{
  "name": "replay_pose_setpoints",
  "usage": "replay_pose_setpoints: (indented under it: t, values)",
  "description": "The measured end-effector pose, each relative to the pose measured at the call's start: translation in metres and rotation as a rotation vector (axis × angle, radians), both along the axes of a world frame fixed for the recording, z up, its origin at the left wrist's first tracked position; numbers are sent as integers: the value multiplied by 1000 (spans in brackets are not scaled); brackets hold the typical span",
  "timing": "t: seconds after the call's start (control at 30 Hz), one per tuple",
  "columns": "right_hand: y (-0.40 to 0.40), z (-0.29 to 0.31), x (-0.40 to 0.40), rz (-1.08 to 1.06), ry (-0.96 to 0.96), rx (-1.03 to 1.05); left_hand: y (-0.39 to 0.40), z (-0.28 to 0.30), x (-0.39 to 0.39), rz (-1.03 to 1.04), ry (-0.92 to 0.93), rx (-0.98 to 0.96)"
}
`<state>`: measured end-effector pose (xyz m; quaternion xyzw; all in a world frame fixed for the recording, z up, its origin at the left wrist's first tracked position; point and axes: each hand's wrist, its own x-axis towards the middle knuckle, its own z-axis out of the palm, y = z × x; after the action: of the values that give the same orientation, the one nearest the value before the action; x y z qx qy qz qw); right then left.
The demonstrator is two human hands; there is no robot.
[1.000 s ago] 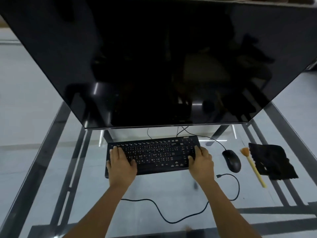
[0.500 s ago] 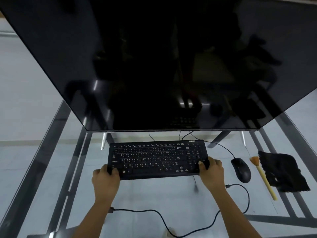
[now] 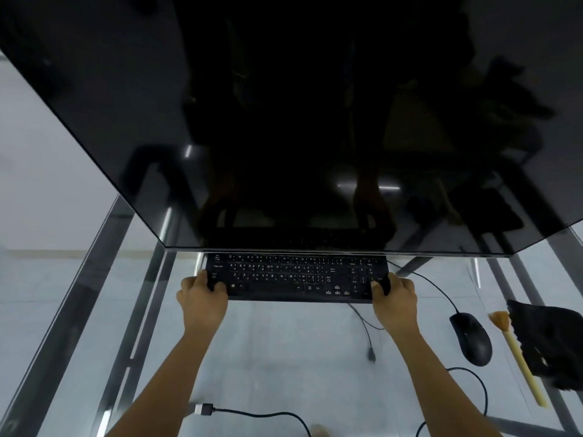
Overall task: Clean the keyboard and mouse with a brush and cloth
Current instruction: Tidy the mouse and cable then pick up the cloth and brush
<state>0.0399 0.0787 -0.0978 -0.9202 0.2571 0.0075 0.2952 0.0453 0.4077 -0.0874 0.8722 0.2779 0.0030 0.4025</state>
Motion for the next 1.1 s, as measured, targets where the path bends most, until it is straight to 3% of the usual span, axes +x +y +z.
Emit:
replay_pose_setpoints:
  t: [0.5,0.7,0.9,1.0,1.1]
  values:
    - [-7,-3,19,39,-35,-7,-10,-5,7,-68,-74,133]
    - [-29,11,-2,75,-19,-38,-26,-11,-8,-81,28,257]
    - [-97,36,-79,-89,30,-356,-97,-12,-32,-502,-79,379]
    - [-119,28,-100,-119,178,-345,-129,-15,-33,-663,-99,397]
    - [-125,16,-103,-107,151,-263,-143,-18,-28,-716,-83,455]
